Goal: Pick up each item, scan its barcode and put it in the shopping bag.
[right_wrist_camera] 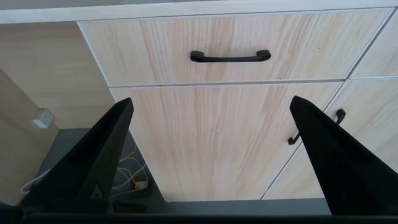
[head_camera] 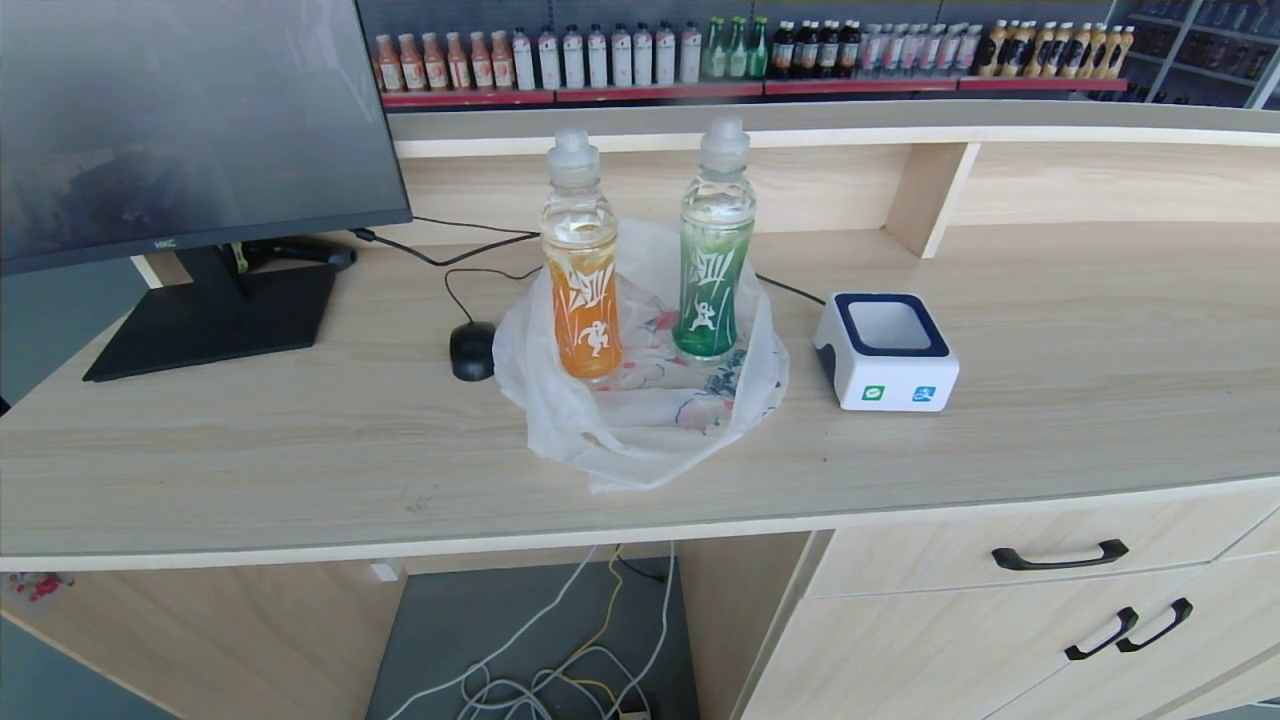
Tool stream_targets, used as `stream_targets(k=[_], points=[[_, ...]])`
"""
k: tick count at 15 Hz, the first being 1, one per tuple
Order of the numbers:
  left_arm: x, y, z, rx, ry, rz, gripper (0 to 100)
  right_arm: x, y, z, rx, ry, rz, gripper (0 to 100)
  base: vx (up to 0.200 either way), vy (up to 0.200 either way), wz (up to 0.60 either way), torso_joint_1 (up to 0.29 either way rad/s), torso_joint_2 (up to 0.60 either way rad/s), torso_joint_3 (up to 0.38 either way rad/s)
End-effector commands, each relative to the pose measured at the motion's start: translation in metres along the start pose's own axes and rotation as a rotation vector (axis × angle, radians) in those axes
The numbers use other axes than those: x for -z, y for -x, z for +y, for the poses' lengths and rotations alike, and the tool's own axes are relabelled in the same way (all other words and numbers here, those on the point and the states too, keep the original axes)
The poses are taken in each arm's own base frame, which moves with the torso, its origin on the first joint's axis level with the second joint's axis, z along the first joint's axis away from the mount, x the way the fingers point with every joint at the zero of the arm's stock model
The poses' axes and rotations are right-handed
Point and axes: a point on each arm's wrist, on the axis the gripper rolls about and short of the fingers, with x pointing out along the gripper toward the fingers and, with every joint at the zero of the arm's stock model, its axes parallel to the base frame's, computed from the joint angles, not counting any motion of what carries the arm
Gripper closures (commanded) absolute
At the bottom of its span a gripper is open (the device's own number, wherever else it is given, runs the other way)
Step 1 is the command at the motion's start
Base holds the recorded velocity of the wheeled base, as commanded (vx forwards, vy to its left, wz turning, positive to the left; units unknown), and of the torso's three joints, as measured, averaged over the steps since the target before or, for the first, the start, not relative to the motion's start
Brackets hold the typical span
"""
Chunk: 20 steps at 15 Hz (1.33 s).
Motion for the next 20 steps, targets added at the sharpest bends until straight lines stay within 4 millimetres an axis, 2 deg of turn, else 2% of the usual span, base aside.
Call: stream_targets(k=[1,18,20], points=[[-0.0001,0.0,0.0,0.001,0.001,-0.001,0,0.0,0.0,0.0,-0.001,0.0,-0.001,0,0.0,-0.2,0.0,0.002,0.01,0.002],[0.0001,0.0,0.0,-0.001,0.003,0.001,0,0.0,0.0,0.0,0.001,-0.001,-0.001,0,0.0,-0.2,0.0,0.002,0.0,0.001],[0.0001,0.0,0.0,-0.001,0.001,0.001,0,0.0,0.0,0.0,0.001,-0.001,-0.001,0,0.0,0.0,0.0,0.0,0.0,0.0]])
